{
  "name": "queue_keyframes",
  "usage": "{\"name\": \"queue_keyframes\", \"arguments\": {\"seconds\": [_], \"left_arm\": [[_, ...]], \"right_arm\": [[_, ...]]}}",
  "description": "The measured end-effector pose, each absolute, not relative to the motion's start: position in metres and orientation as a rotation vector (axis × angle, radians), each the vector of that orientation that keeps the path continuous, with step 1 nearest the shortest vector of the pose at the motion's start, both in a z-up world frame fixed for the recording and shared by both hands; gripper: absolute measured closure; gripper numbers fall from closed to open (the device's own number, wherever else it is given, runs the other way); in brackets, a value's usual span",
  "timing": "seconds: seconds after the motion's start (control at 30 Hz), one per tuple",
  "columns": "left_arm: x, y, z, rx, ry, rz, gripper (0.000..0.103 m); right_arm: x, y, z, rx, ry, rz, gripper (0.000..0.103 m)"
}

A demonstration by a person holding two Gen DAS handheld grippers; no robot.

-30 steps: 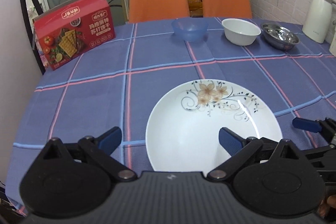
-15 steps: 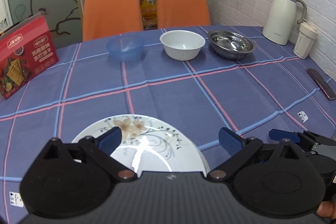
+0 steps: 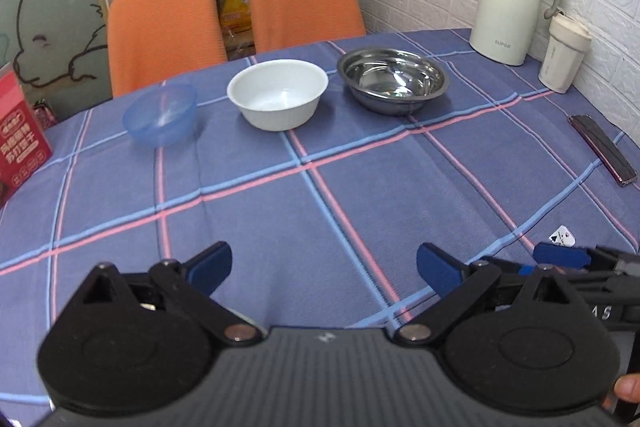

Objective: Organize plates and bowls
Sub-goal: 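Move both grippers toward the steel bowl beside the white bowl, then grasp the steel bowl rim with the left gripper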

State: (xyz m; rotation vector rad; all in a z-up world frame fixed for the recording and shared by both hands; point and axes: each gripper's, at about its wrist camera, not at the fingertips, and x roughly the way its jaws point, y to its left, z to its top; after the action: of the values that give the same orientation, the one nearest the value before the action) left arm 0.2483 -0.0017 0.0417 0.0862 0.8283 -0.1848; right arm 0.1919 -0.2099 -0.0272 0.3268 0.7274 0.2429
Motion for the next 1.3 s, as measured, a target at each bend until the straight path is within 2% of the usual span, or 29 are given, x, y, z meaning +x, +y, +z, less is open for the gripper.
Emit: {"name": "queue_keyframes", "arguments": {"seconds": [0.27, 0.6, 0.83, 1.17, 1.23, 1.3], "left_arm": [[0.301, -0.012, 0.044, 0.113, 0.862, -0.213, 0.005], [0.441, -0.026, 0.071, -0.097, 0.820, -0.357, 0.005], [0.513, -0.062, 0.046, -0.083, 0.859, -0.398, 0.005], [0.549, -0.084, 0.004, 0.028, 0.903, -0.375, 0.007], [0.550, -0.085, -0.002, 0.040, 0.914, -0.378, 0.011], [0.552, -0.087, -0.007, 0.044, 0.935, -0.395, 0.026]], "right_arm": [[0.254, -0.225, 0.004, 0.174, 0.633, 0.208, 0.015], [0.360, -0.233, 0.004, 0.110, 0.644, 0.159, 0.015], [0.398, -0.232, -0.009, 0.082, 0.699, 0.140, 0.015], [0.425, -0.224, -0.030, 0.060, 0.742, 0.159, 0.014], [0.424, -0.220, -0.032, 0.022, 0.724, 0.152, 0.015], [0.423, -0.215, -0.034, -0.022, 0.717, 0.146, 0.014]]}}
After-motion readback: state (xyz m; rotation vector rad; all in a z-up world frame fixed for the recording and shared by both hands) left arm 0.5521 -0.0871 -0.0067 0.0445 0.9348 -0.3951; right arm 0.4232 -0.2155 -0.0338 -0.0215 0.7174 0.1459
